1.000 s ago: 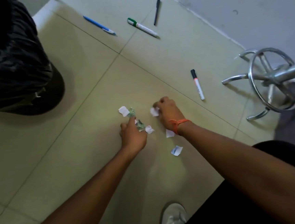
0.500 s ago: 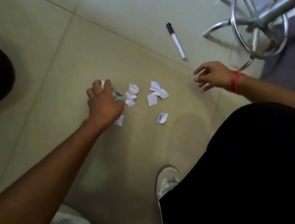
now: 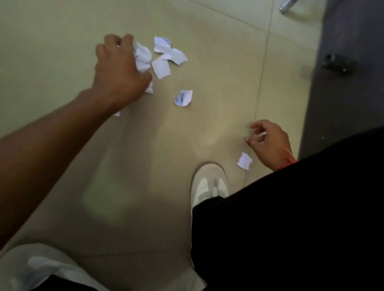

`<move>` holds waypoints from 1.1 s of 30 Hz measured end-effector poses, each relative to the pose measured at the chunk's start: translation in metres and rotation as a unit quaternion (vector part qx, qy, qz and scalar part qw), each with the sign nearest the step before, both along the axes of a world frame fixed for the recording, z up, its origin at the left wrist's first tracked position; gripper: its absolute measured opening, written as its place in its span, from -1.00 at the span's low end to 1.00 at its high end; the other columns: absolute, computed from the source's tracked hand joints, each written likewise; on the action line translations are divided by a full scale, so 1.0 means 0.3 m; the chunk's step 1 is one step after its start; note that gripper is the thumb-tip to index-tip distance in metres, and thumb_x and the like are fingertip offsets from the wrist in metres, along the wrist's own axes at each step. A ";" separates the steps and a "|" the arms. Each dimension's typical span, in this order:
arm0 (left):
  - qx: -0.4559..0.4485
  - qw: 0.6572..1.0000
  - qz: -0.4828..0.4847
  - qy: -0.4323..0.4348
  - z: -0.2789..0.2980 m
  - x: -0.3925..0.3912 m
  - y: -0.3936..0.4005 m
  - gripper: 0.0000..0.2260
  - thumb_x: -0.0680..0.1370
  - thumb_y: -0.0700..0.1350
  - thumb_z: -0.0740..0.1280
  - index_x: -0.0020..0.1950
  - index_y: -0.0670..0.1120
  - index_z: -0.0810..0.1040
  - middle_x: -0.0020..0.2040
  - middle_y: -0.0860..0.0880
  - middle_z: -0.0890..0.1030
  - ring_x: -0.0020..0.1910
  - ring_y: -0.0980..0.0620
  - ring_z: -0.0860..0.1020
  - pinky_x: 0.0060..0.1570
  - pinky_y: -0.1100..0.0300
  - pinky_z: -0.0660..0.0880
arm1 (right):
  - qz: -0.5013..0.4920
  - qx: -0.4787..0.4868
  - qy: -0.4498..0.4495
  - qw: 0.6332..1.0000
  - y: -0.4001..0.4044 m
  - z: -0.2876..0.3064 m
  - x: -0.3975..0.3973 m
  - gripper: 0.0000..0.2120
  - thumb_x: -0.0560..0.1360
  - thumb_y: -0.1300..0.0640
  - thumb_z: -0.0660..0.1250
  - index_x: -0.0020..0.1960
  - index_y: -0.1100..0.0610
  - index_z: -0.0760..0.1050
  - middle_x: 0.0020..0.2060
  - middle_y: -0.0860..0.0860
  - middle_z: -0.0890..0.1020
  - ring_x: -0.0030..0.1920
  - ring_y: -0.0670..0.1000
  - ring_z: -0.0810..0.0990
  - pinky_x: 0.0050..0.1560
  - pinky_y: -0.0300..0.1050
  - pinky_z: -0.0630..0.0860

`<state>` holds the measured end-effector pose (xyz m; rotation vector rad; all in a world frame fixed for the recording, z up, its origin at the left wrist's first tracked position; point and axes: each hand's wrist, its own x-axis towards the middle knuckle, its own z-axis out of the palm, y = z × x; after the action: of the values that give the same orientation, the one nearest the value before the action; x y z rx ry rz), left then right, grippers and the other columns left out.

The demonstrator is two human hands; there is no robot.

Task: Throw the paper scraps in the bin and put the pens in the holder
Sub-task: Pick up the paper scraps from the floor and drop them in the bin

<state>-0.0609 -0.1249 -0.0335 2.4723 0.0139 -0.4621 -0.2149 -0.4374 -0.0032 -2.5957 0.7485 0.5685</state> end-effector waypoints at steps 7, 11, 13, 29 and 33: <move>0.084 0.996 0.008 0.009 0.043 -0.124 0.015 -0.30 0.45 0.02 0.44 0.51 -0.09 0.24 0.43 -0.23 0.29 0.39 -0.31 0.29 0.21 -0.21 0.40 | -0.072 0.034 0.129 0.988 -0.059 -0.101 -0.113 -0.63 0.46 0.08 0.48 0.23 0.05 0.49 -0.18 -0.19 0.42 0.01 -0.03 0.52 -0.12 -0.36 0.30; 0.106 0.992 0.020 0.059 0.033 -0.156 0.008 -0.28 0.42 -0.24 0.38 0.54 -0.07 0.18 0.40 -0.23 0.27 0.34 -0.31 0.30 0.15 -0.14 0.45 | -0.091 0.031 -0.032 0.995 0.084 -0.082 -0.110 -0.78 0.42 0.25 0.45 0.05 0.19 0.57 -0.13 0.09 0.64 -0.12 0.11 0.62 -0.16 -0.26 0.35; 0.084 0.995 0.017 0.046 0.024 -0.172 0.016 -0.28 0.41 -0.34 0.30 0.55 -0.09 0.18 0.38 -0.25 0.28 0.29 -0.31 0.32 0.16 -0.06 0.43 | -0.109 0.069 -0.077 0.989 0.136 -0.075 -0.065 -0.80 0.39 0.25 0.45 0.01 0.13 0.59 -0.13 0.06 0.67 -0.10 0.11 0.65 -0.10 -0.18 0.46; 0.100 0.988 0.093 0.071 0.030 -0.255 0.130 -0.28 0.49 -0.02 0.39 0.57 -0.02 0.14 0.40 -0.22 0.23 0.30 -0.27 0.32 0.17 -0.11 0.49 | 0.211 0.094 -0.066 0.971 0.349 -0.064 0.399 -0.15 0.27 0.06 0.59 0.47 0.01 0.26 0.32 0.13 0.36 0.15 0.12 0.53 0.22 -0.08 0.47; 0.035 0.996 0.072 0.042 -0.010 -0.243 0.095 -0.28 0.48 -0.21 0.34 0.59 -0.03 0.13 0.34 -0.22 0.27 0.14 -0.27 0.46 0.11 -0.02 0.48 | 0.247 0.114 -0.064 0.960 0.379 -0.095 0.458 0.06 0.21 0.08 0.64 0.55 0.05 0.11 0.40 0.16 0.22 0.33 0.17 0.39 0.29 -0.19 0.33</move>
<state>-0.1338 -0.0965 -0.0365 2.4966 0.2435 -0.5097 -0.0775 -0.3237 -0.0317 -2.5645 -0.0205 0.5760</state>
